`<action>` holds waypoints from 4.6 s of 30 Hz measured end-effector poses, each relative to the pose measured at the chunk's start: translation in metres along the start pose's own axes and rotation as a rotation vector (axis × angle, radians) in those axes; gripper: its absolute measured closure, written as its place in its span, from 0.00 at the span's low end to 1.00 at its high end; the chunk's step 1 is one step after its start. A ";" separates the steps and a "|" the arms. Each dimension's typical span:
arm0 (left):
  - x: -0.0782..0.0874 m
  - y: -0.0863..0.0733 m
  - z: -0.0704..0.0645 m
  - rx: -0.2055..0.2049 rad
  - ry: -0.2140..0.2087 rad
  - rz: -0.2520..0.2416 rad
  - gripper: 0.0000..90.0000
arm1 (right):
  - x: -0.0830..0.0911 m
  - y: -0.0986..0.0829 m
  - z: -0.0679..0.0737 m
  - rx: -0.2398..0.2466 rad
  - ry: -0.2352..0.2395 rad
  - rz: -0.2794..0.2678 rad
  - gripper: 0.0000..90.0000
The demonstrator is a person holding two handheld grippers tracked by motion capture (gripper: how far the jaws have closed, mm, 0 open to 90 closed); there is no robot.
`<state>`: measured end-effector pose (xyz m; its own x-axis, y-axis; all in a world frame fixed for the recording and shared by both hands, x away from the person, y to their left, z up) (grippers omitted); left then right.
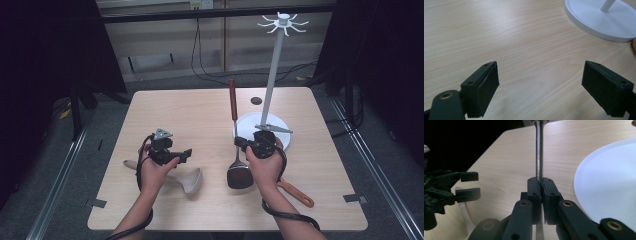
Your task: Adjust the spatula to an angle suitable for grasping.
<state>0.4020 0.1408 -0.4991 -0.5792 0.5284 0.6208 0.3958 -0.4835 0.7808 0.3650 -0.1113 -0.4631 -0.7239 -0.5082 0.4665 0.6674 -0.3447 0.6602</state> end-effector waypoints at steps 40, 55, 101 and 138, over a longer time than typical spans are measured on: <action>-0.004 0.001 -0.004 -0.010 -0.018 0.006 0.12 | 0.075 0.033 0.008 0.125 0.057 -0.295 0.96; -0.002 0.000 0.000 -0.018 -0.014 0.000 0.12 | 0.088 0.044 0.018 0.174 0.063 -0.327 0.96; -0.007 0.002 -0.005 -0.030 -0.028 0.004 0.12 | 0.107 0.087 0.011 0.206 -0.074 -0.509 0.95; -0.006 -0.001 -0.004 -0.015 -0.026 0.009 0.12 | 0.083 0.105 0.000 0.243 -0.076 -0.495 0.85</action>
<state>0.4019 0.1352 -0.5035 -0.5566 0.5421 0.6296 0.3901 -0.4985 0.7741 0.3752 -0.1897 -0.3553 -0.9573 -0.2705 0.1016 0.1915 -0.3308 0.9241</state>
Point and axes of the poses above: each handheld gripper's, and its own axes: x roughly backward along the jaws, y roughly out of its top, z roughly to its left, the point moved 6 cm from there along -x, roughly forward along the jaws, and after that the axes turned 15 degrees about -x, right-handed, at the moved point
